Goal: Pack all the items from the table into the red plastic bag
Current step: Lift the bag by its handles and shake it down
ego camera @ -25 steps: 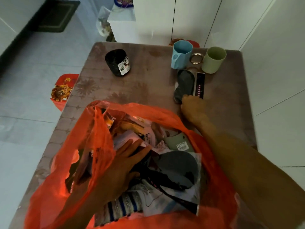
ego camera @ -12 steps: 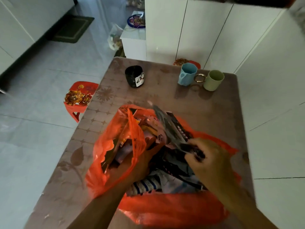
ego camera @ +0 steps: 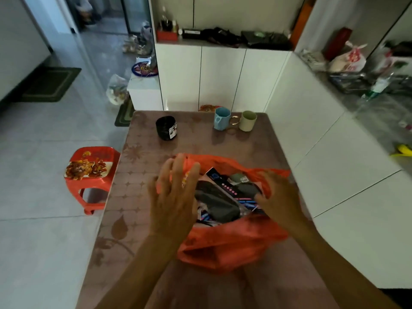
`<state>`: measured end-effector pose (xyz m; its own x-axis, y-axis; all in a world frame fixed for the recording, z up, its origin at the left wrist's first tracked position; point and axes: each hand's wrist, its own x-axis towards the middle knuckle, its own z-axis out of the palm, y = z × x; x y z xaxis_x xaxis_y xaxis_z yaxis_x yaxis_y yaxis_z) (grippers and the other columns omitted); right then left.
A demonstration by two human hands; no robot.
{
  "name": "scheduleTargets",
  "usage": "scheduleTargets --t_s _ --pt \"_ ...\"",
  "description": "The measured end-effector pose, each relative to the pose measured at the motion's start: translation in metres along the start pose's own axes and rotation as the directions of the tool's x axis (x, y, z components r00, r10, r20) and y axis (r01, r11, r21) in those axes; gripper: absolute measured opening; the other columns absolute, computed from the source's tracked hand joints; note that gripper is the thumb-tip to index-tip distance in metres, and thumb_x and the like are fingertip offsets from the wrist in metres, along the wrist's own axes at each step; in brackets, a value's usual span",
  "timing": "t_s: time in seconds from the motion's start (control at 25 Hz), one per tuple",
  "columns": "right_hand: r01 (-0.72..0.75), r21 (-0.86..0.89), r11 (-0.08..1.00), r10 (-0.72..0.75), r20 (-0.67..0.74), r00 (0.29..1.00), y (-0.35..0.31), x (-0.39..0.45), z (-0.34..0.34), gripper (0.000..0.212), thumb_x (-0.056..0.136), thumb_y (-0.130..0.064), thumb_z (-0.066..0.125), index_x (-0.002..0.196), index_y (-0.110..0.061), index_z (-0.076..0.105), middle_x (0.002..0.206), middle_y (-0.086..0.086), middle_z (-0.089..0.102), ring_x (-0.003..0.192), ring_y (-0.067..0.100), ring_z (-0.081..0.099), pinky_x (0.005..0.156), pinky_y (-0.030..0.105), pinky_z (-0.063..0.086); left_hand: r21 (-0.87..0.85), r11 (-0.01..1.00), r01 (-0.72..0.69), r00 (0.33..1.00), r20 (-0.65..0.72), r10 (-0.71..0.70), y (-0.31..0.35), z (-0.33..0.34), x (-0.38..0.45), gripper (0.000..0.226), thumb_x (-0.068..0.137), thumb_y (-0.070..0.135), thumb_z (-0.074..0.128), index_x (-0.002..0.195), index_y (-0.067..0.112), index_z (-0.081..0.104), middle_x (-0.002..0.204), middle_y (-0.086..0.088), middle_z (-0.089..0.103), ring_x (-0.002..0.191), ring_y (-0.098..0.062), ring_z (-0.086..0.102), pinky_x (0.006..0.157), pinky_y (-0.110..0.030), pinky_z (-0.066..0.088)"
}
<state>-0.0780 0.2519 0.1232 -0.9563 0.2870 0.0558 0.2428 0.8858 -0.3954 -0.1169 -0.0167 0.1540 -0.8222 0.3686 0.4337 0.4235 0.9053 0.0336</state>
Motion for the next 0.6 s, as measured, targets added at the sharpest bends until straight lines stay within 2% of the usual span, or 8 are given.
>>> scheduleTargets --t_s 0.08,0.16,0.24,0.28,0.32,0.4,0.48,0.6 --pt "-0.509 0.034 0.860 0.509 0.005 0.861 0.027 0.007 -0.017 0.077 0.079 -0.044 0.074 0.142 -0.012 0.042 0.142 0.018 0.048 0.124 0.038 0.050 0.100 0.048 0.042 -0.124 0.947 0.296 0.941 0.210 -0.267 -0.010 -0.007 0.006 0.050 0.088 0.026 0.052 0.137 0.016 0.043 0.127 -0.013 0.055 0.110 -0.030 0.054 0.089 -0.042 0.040" --pt "-0.672 0.274 0.688 0.641 0.206 0.740 0.037 0.004 -0.019 0.055 0.082 -0.025 0.075 0.129 -0.002 0.057 0.129 0.025 0.059 0.110 0.035 0.061 0.094 0.040 0.050 -0.349 0.859 0.375 0.918 0.266 -0.293 -0.011 -0.018 0.011 0.025 0.093 0.031 0.054 0.112 0.017 0.062 0.090 -0.003 0.067 0.072 -0.016 0.057 0.067 -0.027 0.043" --pt "-0.536 0.504 0.678 0.557 0.124 0.821 0.031 -0.002 -0.018 0.019 0.084 -0.007 0.069 0.100 0.003 0.071 0.103 0.028 0.070 0.088 0.033 0.068 0.079 0.033 0.054 -0.550 0.792 0.266 0.964 0.160 -0.213 -0.004 -0.031 0.016 0.019 0.093 0.034 0.057 0.077 0.025 0.062 0.059 0.008 0.058 0.049 -0.005 0.049 0.052 -0.012 0.036" --pt "-0.460 0.591 0.663 0.536 0.055 0.843 0.024 -0.002 -0.021 0.016 0.086 -0.008 0.067 0.097 0.003 0.071 0.096 0.027 0.071 0.086 0.036 0.068 0.078 0.037 0.055 -0.691 0.662 0.290 0.957 0.194 -0.217 0.001 -0.038 0.021 0.023 0.092 0.034 0.057 0.071 0.025 0.061 0.054 0.006 0.057 0.047 -0.005 0.053 0.047 -0.011 0.038" --pt "-0.415 0.674 0.611 0.539 0.029 0.842 0.011 0.000 -0.032 0.018 0.089 -0.014 0.066 0.100 -0.001 0.072 0.091 0.022 0.072 0.087 0.035 0.069 0.078 0.041 0.056 -0.807 0.447 0.387 0.921 0.312 -0.233 0.005 -0.046 0.029 0.024 0.093 0.033 0.057 0.073 0.022 0.063 0.054 0.003 0.062 0.047 -0.004 0.057 0.046 -0.012 0.041" --pt "-0.317 0.843 0.435 0.545 0.034 0.838 -0.017 0.015 -0.070 0.018 0.095 -0.020 0.061 0.103 -0.006 0.071 0.072 0.005 0.072 0.071 0.023 0.067 0.067 0.036 0.055 -0.782 0.072 0.619 0.770 0.586 -0.250 0.007 -0.065 0.050 0.024 0.095 0.027 0.053 0.082 0.011 0.065 0.050 -0.001 0.062 0.043 -0.012 0.055 0.042 -0.022 0.042" --pt "-0.200 0.916 0.348 0.456 0.021 0.890 -0.044 0.029 -0.116 0.012 0.096 -0.010 0.056 0.096 -0.007 0.068 0.052 -0.004 0.061 0.050 0.014 0.056 0.051 0.028 0.048 -0.752 -0.065 0.656 0.704 0.641 -0.305 -0.004 -0.085 0.069 0.022 0.096 0.019 0.049 0.081 0.011 0.063 0.047 0.000 0.053 0.041 -0.013 0.043 0.039 -0.023 0.033" --pt "-0.059 0.949 0.309 0.327 -0.048 0.944 -0.057 0.016 -0.157 0.015 0.093 -0.003 0.053 0.087 -0.008 0.066 0.048 -0.004 0.051 0.037 0.009 0.042 0.037 0.021 0.035 -0.875 -0.117 0.470 0.782 0.474 -0.406 -0.025 -0.109 0.081 0.025 0.095 0.019 0.048 0.078 0.016 0.066 0.046 0.005 0.045 0.038 -0.008 0.036 0.035 -0.017 0.027"
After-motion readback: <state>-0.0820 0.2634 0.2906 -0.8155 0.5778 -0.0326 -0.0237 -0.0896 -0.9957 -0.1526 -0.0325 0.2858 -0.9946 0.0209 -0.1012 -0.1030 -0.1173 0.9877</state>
